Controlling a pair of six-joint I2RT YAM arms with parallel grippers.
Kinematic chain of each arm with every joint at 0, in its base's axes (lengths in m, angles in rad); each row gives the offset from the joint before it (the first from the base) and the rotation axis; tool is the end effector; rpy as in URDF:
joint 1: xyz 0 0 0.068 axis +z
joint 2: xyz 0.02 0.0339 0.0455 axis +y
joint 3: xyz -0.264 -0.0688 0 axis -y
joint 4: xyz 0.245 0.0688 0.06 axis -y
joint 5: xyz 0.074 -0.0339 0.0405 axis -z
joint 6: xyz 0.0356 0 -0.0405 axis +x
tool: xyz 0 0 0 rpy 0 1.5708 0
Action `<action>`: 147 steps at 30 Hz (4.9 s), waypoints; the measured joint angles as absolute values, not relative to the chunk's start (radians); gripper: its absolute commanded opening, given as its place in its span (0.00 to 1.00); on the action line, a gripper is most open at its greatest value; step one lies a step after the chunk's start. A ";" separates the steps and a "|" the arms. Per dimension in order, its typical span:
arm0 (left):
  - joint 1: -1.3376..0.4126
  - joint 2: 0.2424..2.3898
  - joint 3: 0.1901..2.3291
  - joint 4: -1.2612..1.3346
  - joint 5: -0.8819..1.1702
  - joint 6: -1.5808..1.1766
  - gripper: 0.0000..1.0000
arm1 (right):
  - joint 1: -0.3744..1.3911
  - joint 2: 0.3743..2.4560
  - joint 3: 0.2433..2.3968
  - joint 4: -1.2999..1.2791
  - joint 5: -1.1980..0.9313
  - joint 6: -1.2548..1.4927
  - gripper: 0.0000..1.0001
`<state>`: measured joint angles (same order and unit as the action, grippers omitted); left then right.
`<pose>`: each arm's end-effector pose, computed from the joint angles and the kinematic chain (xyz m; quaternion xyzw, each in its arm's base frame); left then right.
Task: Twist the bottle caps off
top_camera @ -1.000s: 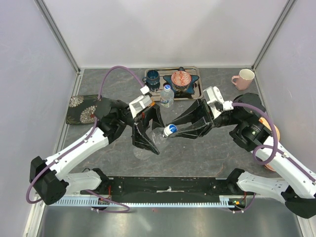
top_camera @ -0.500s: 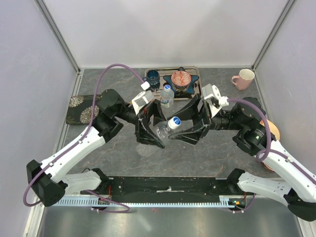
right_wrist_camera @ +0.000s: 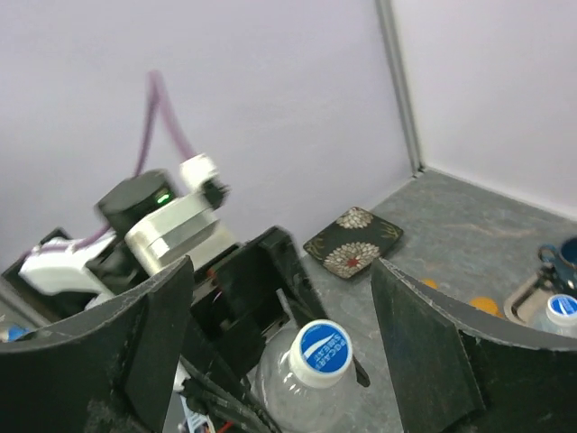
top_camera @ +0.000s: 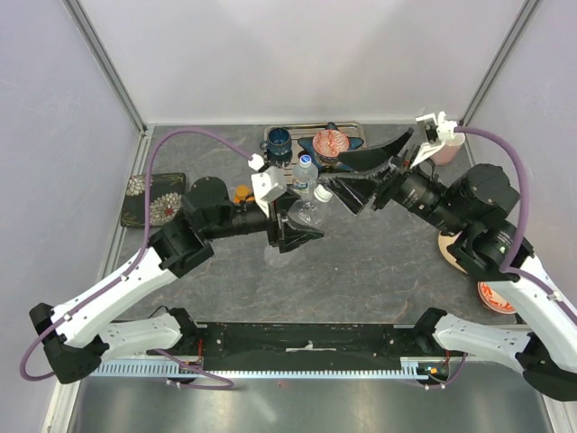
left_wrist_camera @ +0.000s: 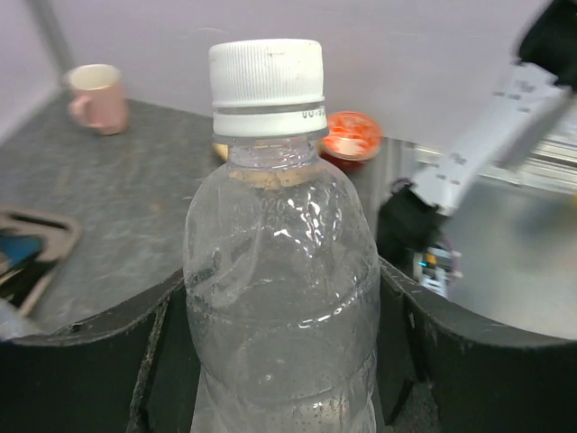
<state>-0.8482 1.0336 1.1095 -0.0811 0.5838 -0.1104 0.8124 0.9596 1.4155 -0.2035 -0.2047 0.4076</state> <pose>0.1363 -0.1843 0.4182 0.4341 0.5601 -0.4925 0.5052 0.1099 0.1266 0.5186 -0.2016 0.5806 0.5018 0.6087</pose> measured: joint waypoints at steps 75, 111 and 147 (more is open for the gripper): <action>-0.967 0.994 1.078 -0.109 0.228 0.047 0.29 | 0.805 1.032 1.367 -0.315 -0.209 0.438 0.00; -0.781 1.264 1.037 0.987 1.499 -0.948 0.36 | 0.781 0.996 1.087 0.537 -1.078 0.510 0.25; -0.797 1.046 1.094 -0.038 0.620 -0.102 0.36 | 0.811 1.005 1.431 -0.242 -0.204 0.435 0.84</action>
